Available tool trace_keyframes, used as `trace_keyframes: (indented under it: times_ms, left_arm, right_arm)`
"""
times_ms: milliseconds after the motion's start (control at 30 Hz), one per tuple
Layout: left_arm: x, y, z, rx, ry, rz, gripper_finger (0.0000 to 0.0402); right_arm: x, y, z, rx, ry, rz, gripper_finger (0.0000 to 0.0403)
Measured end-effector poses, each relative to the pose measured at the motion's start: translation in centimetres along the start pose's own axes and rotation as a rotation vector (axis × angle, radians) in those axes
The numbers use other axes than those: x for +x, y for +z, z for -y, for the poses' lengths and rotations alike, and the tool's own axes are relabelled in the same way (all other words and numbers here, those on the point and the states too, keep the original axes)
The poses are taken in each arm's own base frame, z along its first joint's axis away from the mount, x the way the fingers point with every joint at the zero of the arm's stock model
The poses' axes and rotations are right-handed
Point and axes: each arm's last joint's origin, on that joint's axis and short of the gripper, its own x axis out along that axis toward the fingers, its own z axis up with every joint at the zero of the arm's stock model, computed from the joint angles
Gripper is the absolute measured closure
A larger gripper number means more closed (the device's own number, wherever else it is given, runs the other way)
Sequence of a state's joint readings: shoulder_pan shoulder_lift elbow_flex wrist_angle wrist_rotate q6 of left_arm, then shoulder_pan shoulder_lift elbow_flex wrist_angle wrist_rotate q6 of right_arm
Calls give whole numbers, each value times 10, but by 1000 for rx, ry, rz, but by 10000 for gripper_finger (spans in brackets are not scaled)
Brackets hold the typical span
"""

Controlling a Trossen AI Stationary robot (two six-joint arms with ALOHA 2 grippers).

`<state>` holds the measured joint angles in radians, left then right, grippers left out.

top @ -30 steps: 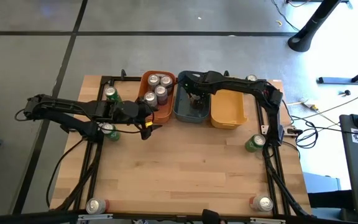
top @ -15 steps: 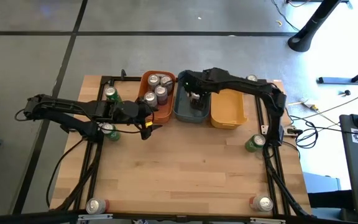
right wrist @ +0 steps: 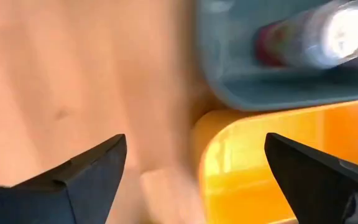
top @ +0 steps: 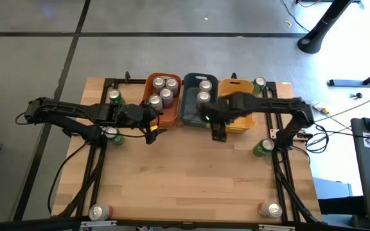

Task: Sort soda cans
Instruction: Put the right pink-white soda can into the blue bin

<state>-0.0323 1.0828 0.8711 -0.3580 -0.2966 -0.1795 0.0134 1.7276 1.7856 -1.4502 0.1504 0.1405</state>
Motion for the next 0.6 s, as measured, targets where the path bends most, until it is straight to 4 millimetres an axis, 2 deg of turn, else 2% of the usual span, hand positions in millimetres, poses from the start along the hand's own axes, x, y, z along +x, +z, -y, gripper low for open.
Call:
trace_keyframes:
  times_ms: [167,333,600]
  left_arm:
    - [0,0,0,1,0,-1,38]
    - [0,0,0,24,0,0,38]
    - [0,1,0,42,-1,14,38]
  right_arm:
    - [-7,-35,-34,4,41,-13,24]
    - [-1,-69,-65,49,49,-63,24]
    - [0,-110,-116,129,137,-176,24]
